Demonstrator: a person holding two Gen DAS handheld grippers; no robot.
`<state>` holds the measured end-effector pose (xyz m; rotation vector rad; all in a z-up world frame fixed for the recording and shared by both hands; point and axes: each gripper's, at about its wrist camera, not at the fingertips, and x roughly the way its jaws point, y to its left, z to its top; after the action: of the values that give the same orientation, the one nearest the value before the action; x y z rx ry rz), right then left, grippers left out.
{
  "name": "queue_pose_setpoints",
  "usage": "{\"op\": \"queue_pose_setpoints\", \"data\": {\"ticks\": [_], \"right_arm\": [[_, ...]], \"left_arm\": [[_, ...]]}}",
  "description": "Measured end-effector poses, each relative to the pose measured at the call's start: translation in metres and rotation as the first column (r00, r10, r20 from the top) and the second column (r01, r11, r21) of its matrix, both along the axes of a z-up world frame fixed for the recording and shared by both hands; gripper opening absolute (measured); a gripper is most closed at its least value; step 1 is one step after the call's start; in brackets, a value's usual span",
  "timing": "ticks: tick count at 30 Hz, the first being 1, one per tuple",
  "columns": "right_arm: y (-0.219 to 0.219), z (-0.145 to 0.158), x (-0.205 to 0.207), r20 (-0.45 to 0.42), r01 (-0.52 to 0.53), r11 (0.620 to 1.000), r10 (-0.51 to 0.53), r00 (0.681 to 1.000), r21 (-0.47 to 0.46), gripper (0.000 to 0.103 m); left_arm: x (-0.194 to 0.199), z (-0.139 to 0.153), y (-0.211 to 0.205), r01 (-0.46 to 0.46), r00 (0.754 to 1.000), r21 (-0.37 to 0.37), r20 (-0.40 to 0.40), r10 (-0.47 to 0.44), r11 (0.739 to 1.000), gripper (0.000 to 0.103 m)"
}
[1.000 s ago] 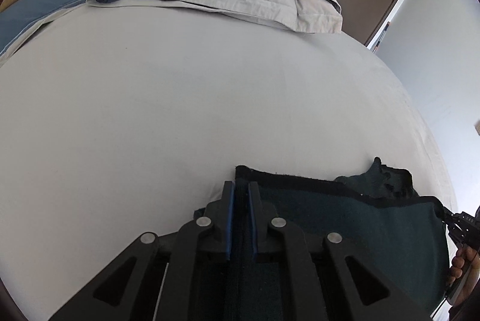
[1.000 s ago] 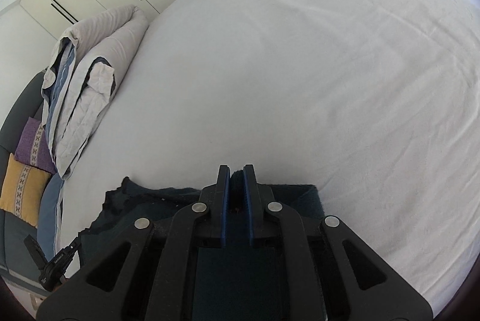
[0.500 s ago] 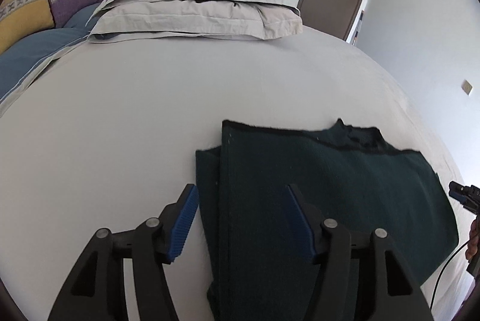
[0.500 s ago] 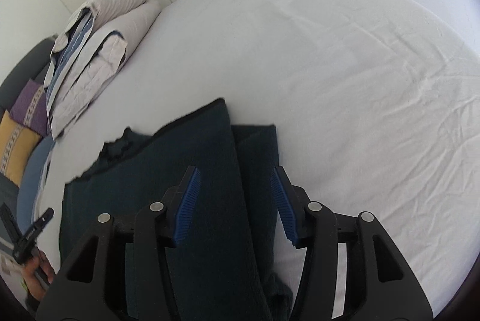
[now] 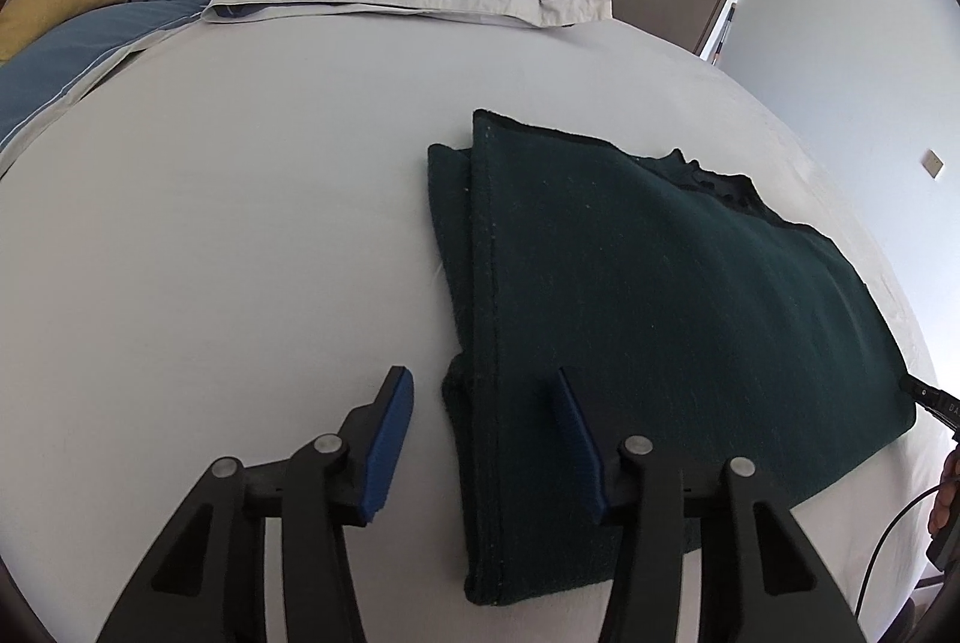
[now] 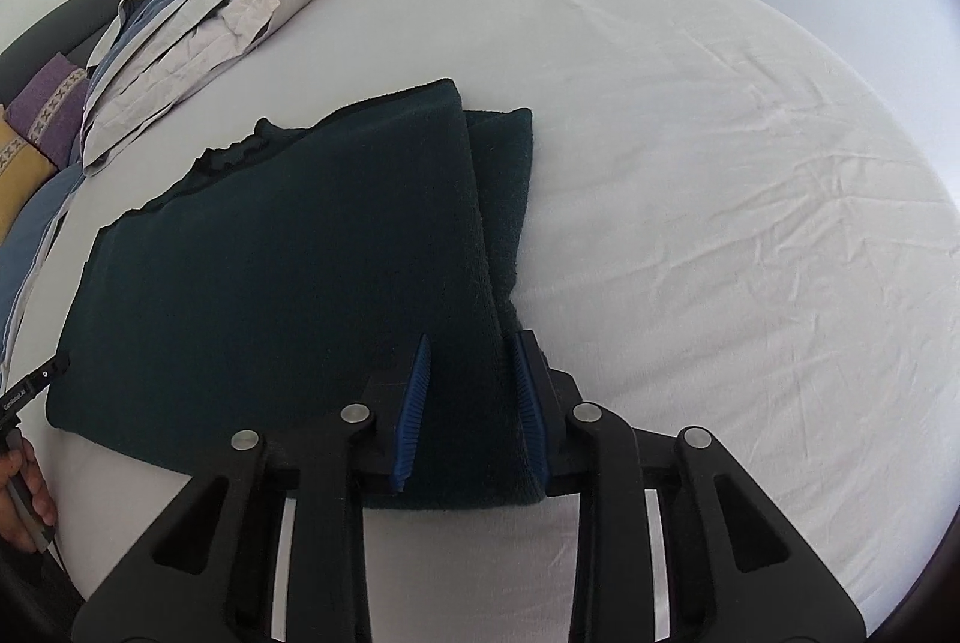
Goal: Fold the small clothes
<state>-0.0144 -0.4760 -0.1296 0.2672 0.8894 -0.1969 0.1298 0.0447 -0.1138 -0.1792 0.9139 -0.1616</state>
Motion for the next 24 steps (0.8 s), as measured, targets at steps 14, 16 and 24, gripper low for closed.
{"op": "queue_pose_setpoints", "data": {"ticks": [14,16,24], "right_arm": [[-0.007,-0.001,-0.017,0.002,0.013,0.999,-0.013,1.000,-0.035,0.005],[-0.008,0.002,-0.018,0.008,0.015,0.999,-0.015,1.000,-0.043,0.004],[-0.016,0.004,-0.032,0.014,0.034,0.999,-0.034,0.999,0.010,0.004]], "left_arm": [[-0.003,-0.004,-0.003,0.035,0.999,0.009,-0.008,-0.034,0.999,0.022],[-0.003,-0.004,-0.002,0.038,0.999,0.008,-0.014,-0.038,0.999,0.019],[0.000,-0.002,-0.001,0.066,0.997,0.020,-0.027,-0.066,0.998,0.014]]}}
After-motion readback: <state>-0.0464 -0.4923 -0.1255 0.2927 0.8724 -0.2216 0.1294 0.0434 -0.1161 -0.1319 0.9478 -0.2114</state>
